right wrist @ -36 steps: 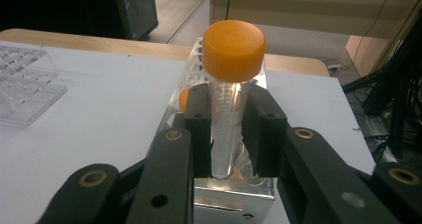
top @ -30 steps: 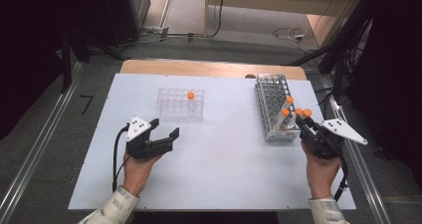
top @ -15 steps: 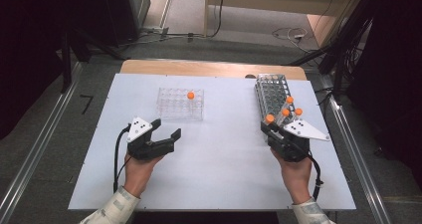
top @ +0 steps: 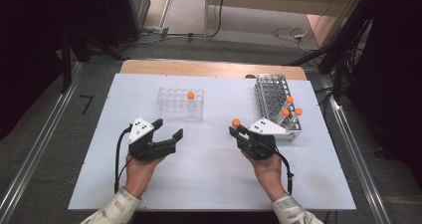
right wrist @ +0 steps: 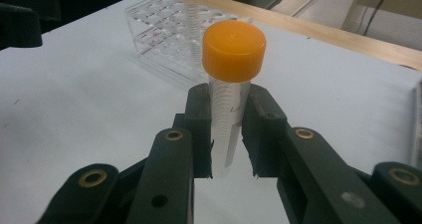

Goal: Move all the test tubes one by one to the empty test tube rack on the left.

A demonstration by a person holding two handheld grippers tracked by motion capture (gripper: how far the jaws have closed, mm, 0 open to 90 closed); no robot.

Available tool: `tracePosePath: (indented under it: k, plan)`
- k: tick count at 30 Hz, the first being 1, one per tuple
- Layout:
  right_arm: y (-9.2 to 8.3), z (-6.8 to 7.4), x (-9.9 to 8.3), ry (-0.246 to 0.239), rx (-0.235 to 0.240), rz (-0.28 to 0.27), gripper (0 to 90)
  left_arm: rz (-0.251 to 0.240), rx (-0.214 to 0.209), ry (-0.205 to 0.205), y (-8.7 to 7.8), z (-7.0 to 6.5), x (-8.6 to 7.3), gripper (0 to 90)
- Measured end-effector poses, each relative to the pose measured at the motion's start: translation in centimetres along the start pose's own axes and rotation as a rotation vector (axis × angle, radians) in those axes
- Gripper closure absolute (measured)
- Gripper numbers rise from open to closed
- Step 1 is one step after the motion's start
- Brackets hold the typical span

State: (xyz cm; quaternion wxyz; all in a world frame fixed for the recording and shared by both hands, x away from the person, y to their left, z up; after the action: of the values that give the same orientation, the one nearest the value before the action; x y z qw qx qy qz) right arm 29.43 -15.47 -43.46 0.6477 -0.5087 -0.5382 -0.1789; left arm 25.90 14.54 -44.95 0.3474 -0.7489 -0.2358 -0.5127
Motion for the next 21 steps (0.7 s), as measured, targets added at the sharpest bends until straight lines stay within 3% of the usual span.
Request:
tracePosePath:
  k: [15, 21]
  plan:
    - [3.1, 5.0, 1.2, -0.078, 0.100, 0.017, 72.4, -0.032, -0.018, 0.016, -0.4, -0.7, 0.7, 22.9]
    - [4.0, 7.0, 1.6, -0.105, 0.142, 0.022, 72.4, -0.031, -0.038, 0.046, -0.2, -1.2, 1.0, 25.2]
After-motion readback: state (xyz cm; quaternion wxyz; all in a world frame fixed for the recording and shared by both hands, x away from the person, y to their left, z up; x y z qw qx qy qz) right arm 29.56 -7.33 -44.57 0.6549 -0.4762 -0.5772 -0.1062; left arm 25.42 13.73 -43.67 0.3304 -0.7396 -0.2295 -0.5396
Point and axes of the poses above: each handheld gripper's, and its own axes: y roughly forward along the jaws, x roughly out of its top, z roughly to its left, the point moved 1 cm from there along y, roughly forward along the jaws, and after that the axes turned 12 degrees about -x, right-handed, at the moved point
